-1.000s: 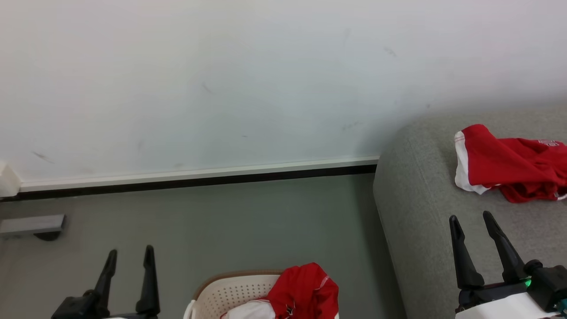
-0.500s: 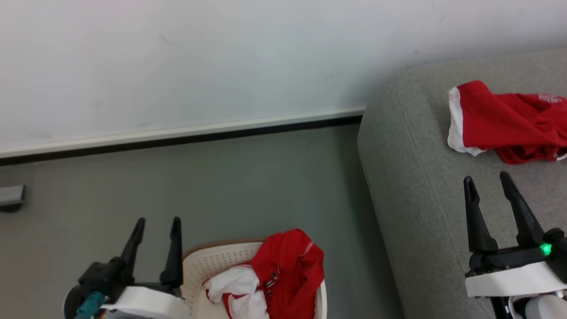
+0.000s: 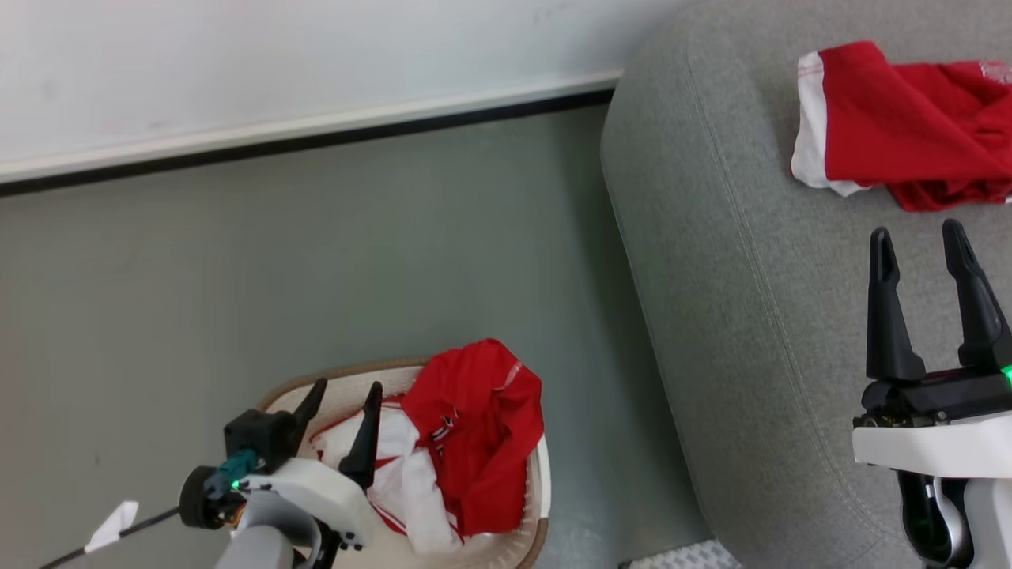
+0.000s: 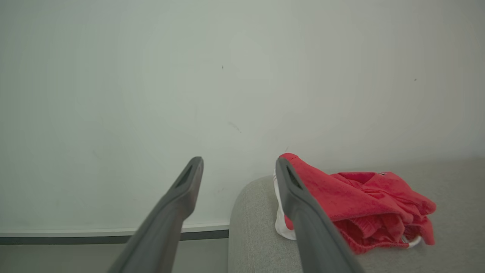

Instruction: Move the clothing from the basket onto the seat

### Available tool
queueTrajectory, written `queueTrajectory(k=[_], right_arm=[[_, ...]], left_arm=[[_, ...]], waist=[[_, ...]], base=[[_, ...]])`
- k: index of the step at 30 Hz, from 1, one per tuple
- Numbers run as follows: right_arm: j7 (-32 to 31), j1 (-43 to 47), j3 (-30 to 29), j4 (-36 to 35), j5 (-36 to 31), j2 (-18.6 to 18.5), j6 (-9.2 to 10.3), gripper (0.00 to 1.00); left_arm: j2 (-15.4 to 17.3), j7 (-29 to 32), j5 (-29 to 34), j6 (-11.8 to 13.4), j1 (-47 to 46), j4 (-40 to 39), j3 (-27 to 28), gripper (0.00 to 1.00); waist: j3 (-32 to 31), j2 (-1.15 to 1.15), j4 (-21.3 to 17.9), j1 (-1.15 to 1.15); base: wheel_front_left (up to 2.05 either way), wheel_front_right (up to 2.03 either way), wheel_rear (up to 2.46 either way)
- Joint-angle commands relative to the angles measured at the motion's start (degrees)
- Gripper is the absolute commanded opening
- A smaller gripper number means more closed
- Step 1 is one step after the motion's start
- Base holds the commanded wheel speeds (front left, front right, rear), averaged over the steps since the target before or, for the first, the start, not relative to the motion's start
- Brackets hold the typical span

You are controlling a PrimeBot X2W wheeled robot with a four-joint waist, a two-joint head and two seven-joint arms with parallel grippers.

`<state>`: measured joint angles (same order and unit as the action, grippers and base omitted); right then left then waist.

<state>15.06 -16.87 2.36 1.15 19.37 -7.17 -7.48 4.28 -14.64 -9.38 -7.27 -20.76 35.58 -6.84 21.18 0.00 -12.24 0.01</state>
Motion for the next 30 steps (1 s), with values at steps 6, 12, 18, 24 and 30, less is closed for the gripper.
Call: queueTrajectory(k=[6, 12, 18, 24, 30], right_arm=[[0.15, -2.52, -1.14, -2.44, -0.44, 0.48, -0.03, 1.0], [0.15, -4.43, -2.22, -4.25, -0.33, 1.09, -0.03, 1.0], [0.12, -6.35, -3.11, -6.51, -0.08, 1.91, -0.03, 1.0], [0.09, -8.19, -3.67, -8.37, -0.27, 2.66, -0.03, 1.0], [0.09, -9.41, -5.37, -10.95, -0.05, 3.58, -0.03, 1.0]], left_arm=[[2.35, 0.99, -0.88, -0.21, -6.33, 10.72, -3.09, 1.0], [4.05, 2.28, -1.29, -0.15, -12.12, 19.94, -6.82, 1.0], [5.31, 6.65, -2.66, -0.16, -18.39, 27.42, -12.64, 1.0], [6.89, 8.58, -2.95, -0.16, -23.04, 32.01, -16.65, 1.0], [10.17, 9.49, -3.82, -0.17, -27.35, 35.69, -18.46, 1.0]], waist=[[6.74, 0.0, -3.71, -0.01], [11.56, 0.0, -5.96, -0.01], [17.17, 0.0, -7.36, -0.01], [21.71, 0.0, -8.74, -0.01], [26.39, 0.0, -11.39, -0.01]], base=[[0.0, 0.0, 0.0], [0.0, 0.0, 0.0], [0.0, 0.0, 0.0], [0.0, 0.0, 0.0], [0.0, 0.0, 0.0]])
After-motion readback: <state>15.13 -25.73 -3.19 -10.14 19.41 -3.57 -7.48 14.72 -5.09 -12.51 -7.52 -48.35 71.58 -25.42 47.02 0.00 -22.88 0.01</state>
